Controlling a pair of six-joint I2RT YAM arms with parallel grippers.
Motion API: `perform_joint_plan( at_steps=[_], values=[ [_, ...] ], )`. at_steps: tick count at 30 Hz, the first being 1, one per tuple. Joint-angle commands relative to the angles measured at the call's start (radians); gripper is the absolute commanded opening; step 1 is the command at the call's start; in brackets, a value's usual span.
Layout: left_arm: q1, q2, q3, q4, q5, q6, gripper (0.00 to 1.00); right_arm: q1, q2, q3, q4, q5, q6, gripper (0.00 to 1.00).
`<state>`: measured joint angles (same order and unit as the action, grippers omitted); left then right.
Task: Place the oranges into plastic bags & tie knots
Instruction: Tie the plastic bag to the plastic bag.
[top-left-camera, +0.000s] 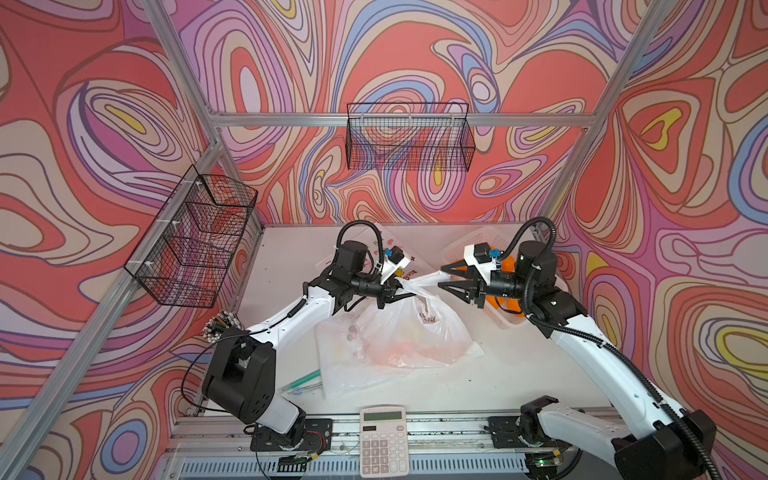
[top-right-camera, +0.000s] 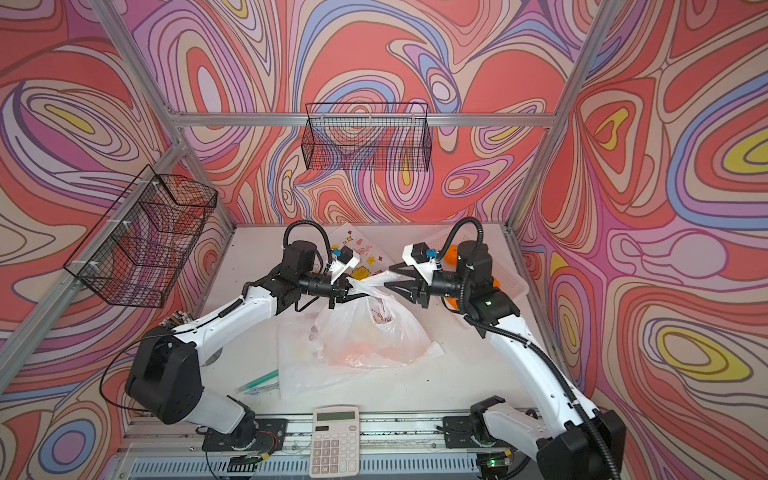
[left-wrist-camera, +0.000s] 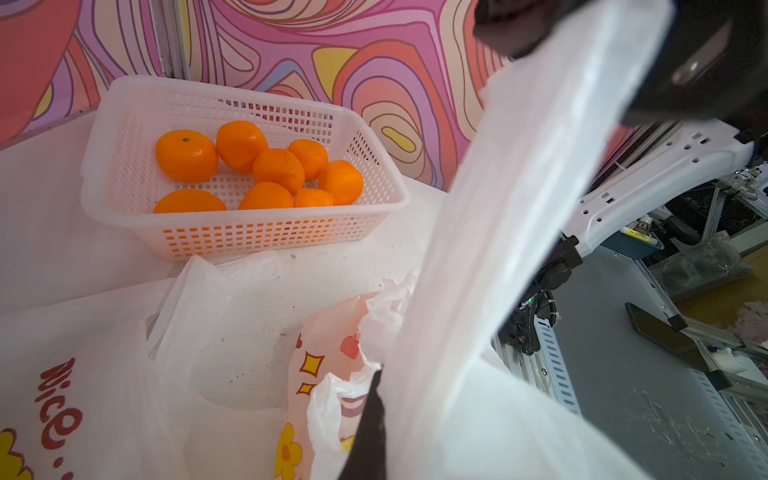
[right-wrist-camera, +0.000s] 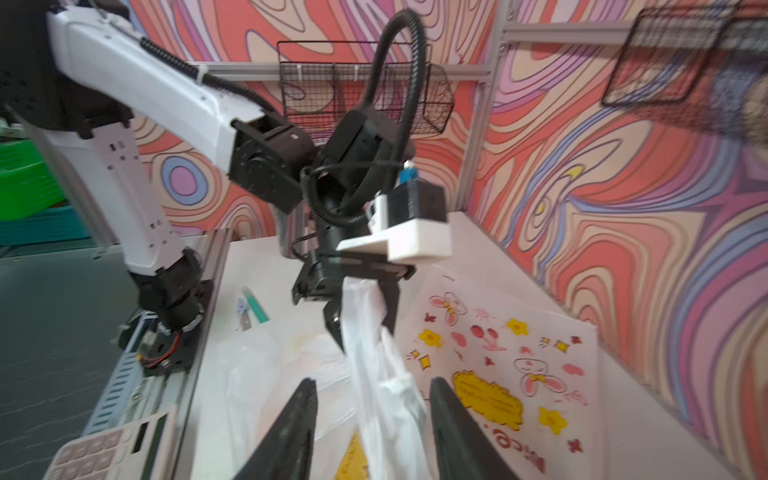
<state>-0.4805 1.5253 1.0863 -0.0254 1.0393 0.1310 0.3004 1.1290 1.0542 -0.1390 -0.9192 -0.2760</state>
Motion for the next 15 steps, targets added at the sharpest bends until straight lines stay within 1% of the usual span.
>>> perform_joint_plan(
  at_steps=[1,3,5,8,9,11,15],
  values=[
    [0.003,-0.028,-0.007,0.007,-0.003,0.035,0.00,-0.033,0.079,0.066,0.037,0.141,0.080,0.51],
    [0.003,-0.028,-0.007,0.006,-0.005,0.040,0.00,-0.038,0.132,0.114,0.035,0.151,0.104,0.54],
    [0.003,-0.031,-0.006,-0.001,-0.005,0.046,0.00,-0.038,0.187,0.152,0.022,0.118,0.095,0.58],
    [0.003,-0.034,-0.004,-0.005,-0.005,0.054,0.00,-0.036,0.235,0.167,-0.002,0.064,0.064,0.64],
    [0.003,-0.035,-0.003,-0.006,-0.005,0.058,0.00,-0.034,0.245,0.165,-0.013,0.052,0.053,0.65],
    [0.003,-0.037,-0.003,-0.011,-0.005,0.063,0.00,-0.031,0.253,0.165,-0.053,-0.017,0.003,0.67],
    [0.003,-0.035,0.003,-0.020,-0.011,0.071,0.00,-0.002,0.213,0.106,-0.091,-0.121,-0.086,0.76]
  ],
)
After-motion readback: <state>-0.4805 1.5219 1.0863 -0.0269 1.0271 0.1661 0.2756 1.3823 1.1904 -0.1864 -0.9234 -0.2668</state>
